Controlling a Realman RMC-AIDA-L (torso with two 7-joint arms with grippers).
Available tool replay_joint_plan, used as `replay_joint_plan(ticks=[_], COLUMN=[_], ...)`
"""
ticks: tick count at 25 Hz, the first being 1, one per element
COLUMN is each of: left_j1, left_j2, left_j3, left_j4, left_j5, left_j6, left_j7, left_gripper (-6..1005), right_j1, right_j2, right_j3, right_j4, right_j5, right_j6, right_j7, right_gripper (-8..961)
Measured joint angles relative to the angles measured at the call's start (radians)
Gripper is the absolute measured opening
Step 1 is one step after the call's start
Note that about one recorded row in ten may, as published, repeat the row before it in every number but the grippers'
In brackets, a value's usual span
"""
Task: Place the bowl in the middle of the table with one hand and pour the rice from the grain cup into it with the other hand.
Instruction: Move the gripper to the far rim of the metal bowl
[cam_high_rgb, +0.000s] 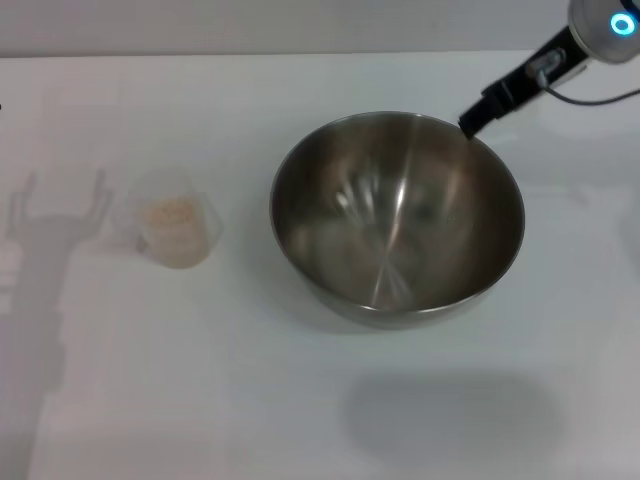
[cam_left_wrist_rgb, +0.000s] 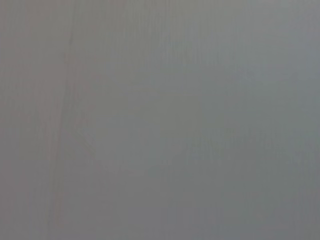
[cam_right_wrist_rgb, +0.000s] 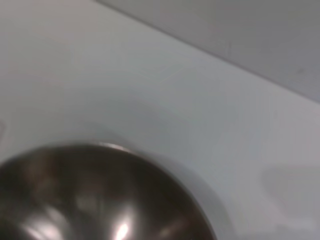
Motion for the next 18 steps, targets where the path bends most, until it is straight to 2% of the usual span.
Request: replay_joint_plan(ticks=[10, 18], left_j1=[-0.006, -0.006], left_j2=[-0.001, -0.003], left_j3=[0.000, 0.000], left_j4=[0.000, -0.001], left_j5=[0.000, 0.000], left_j6=[-0.009, -0.009], left_j7=[-0.001, -0.001], left_gripper=[840, 840], right_j1=[-0.010, -0.005], right_j2=[0.004, 0.004], right_j3=[0.073, 0.081], right_j4=[0.149, 0.271], right_j5=[0.000, 0.043], right_j6=[-0.056, -0.136], right_j7=[-0.108, -0.165], right_gripper=[668, 665])
